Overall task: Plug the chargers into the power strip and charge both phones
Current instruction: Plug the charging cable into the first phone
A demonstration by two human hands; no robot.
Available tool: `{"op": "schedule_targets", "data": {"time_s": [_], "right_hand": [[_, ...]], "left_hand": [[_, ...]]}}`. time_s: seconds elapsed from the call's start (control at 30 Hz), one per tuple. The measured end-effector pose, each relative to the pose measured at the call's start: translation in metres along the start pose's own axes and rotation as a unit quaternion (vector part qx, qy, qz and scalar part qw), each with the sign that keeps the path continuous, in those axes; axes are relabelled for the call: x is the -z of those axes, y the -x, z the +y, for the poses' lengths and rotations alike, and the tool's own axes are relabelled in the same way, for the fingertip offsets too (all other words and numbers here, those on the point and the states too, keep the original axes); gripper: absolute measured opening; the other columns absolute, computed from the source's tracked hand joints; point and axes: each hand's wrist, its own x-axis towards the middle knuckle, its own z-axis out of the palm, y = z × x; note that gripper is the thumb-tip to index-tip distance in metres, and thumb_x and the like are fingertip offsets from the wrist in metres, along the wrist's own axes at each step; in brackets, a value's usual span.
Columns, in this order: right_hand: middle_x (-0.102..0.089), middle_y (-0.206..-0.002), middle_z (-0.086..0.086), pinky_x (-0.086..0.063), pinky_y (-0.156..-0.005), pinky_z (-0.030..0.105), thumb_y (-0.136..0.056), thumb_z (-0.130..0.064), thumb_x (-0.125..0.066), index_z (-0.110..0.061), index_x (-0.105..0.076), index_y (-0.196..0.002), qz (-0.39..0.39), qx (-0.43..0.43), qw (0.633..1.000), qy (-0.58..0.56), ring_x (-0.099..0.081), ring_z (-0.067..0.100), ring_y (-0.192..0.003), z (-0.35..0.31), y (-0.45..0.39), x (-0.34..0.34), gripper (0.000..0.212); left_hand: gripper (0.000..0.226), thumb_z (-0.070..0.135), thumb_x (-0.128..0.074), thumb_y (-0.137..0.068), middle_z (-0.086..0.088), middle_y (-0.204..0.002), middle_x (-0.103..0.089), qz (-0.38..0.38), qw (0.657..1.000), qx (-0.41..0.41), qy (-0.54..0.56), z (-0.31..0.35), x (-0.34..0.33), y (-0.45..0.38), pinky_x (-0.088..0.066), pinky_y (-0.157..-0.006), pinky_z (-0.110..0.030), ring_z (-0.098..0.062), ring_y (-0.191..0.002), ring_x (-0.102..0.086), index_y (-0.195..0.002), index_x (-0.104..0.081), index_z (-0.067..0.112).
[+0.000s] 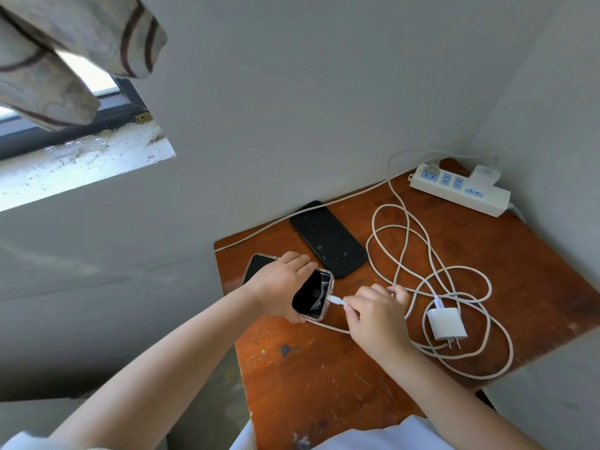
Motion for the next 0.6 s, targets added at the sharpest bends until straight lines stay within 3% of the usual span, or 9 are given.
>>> {"op": "schedule_targets", "data": {"time_s": [0.37,0.6], "right_hand": [[-0.069,-0.053,-0.001,-0.050,-0.068,0.038,-0.045,-0.007,-0.089,-0.014,-0.075,-0.059,0.008,0.027,1.000,-0.005,-0.065,0.014,-0.052,0.0014,0.0016,0.0044,0.022],[-0.069,-0.053,0.001,-0.032,-0.077,0.030,-0.047,-0.006,-0.089,-0.013,-0.075,-0.061,0.012,0.010,1.000,0.001,-0.065,0.015,-0.053,0.0005,0.0076,0.0027,0.021]], "left_hand": [[0.090,0.048,-0.066,-0.076,-0.006,-0.153,-0.025,0.009,1.000,-0.005,0.004,0.0019,-0.0017,0.0037,-0.022,-0.114,-0.028,-0.022,-0.141,-0.017,-0.145,-0.018,0.013],[0.090,0.049,-0.066,-0.076,-0.005,-0.152,-0.026,0.012,1.000,-0.014,0.003,0.0033,-0.0017,0.0030,-0.022,-0.114,-0.027,-0.022,-0.140,-0.017,-0.144,-0.019,0.013]]}}
